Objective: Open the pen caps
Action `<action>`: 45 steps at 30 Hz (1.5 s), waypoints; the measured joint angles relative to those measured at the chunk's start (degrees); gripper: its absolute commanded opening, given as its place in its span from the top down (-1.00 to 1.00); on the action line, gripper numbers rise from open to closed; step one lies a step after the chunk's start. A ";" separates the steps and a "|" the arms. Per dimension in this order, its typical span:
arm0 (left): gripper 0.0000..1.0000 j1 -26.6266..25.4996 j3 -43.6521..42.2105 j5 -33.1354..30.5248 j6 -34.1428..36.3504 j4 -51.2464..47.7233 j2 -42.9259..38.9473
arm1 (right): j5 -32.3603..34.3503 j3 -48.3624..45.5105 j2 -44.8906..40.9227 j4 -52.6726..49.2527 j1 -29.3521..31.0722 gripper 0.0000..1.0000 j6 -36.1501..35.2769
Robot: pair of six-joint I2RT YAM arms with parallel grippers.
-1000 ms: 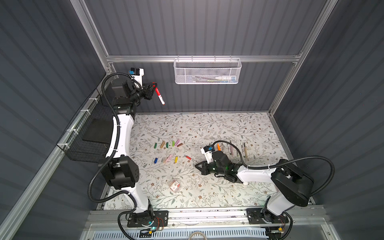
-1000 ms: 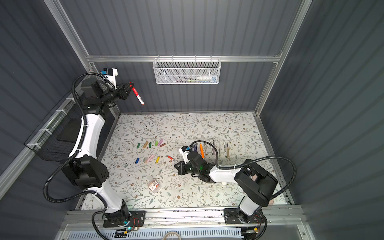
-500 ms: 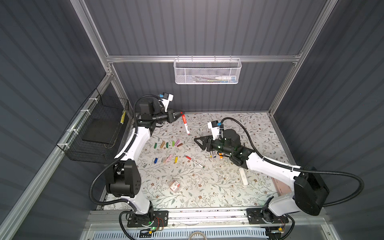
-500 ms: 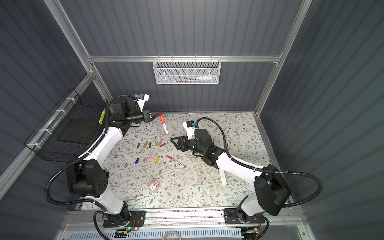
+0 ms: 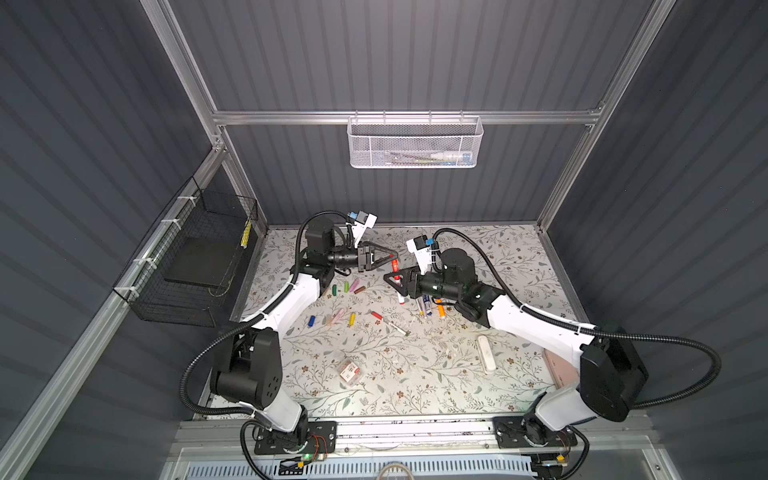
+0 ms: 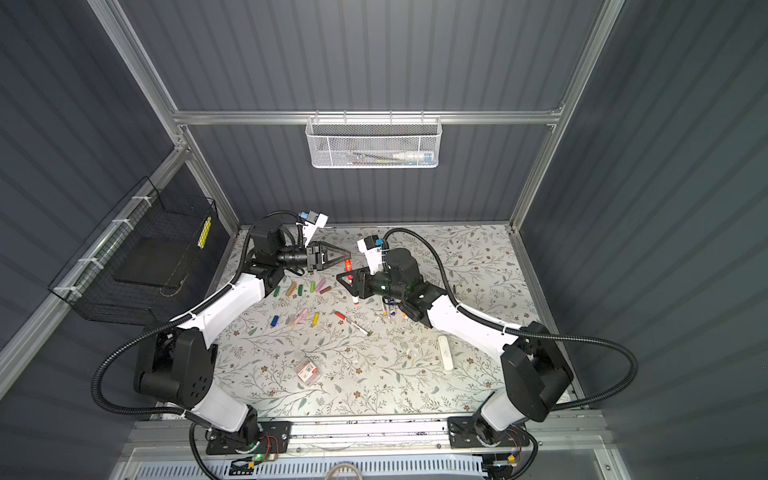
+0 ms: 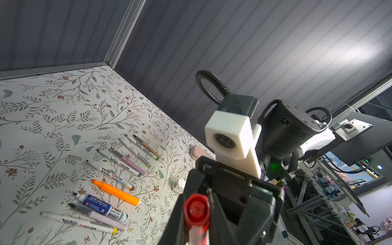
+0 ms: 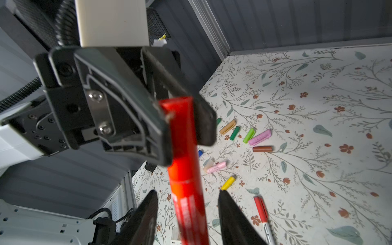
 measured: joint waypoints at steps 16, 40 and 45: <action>1.00 1.77 16.13 5.66 -2.80 -9.20 6.78 | 1.20 -5.88 -0.02 18.47 -0.66 1.00 2.75; 1.00 17.73 22.25 -18.62 17.88 -28.59 0.94 | 5.75 -20.02 -0.17 7.26 1.22 1.00 6.08; 1.00 7.08 4.59 -26.64 26.36 -36.98 -5.86 | 10.91 -14.62 0.11 0.24 0.44 1.00 5.27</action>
